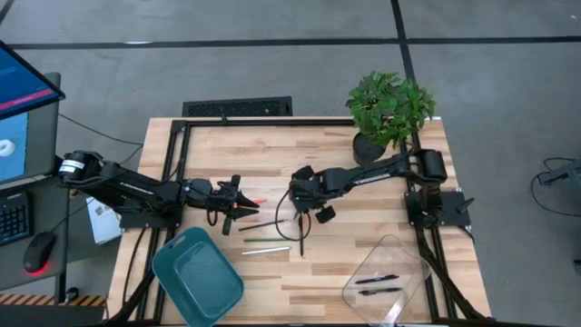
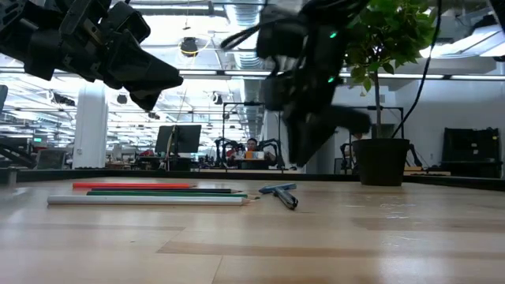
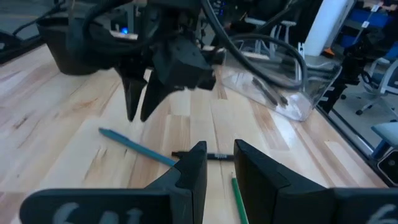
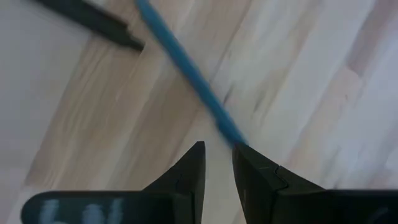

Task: Sort pens & pencils
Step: Put the blue pen in the transparent bin

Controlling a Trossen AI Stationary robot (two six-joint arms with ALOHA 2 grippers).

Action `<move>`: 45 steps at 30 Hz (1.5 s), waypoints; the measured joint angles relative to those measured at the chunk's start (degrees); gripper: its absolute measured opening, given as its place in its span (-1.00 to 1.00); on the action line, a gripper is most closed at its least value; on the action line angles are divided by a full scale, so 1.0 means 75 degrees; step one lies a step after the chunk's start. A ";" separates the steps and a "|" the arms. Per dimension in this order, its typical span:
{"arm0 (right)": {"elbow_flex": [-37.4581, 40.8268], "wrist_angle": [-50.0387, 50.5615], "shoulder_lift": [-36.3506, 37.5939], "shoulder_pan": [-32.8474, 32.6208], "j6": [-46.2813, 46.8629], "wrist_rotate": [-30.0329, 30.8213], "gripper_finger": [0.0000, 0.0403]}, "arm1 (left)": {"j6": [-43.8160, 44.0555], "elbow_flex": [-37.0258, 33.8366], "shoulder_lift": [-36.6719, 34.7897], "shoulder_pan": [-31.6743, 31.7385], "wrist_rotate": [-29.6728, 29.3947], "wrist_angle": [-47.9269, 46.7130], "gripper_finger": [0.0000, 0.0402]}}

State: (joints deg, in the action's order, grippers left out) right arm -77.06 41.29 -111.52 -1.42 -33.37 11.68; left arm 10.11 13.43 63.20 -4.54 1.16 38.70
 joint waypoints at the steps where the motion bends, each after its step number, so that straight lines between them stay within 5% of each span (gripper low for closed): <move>1: -0.0127 0.0244 -0.0046 -0.0010 0.0019 0.0000 -0.49 | 0.0000 -0.0003 -0.0002 0.0002 0.0009 0.0012 -0.65; 26: -0.0748 0.0181 -0.0271 -0.0152 -0.1993 0.0879 -0.49 | 0.0006 -0.0003 -0.0041 0.0003 -0.0039 -0.0140 -0.65; 45: -0.0742 0.0036 -0.0543 -0.0299 -0.1355 0.0298 -0.49 | 0.0017 -0.0003 -0.0041 0.0002 -0.0036 -0.0160 -0.65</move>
State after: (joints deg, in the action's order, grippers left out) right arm -82.63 41.56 -115.59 -3.66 -43.53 13.91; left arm 10.24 13.41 62.89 -4.52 0.89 37.50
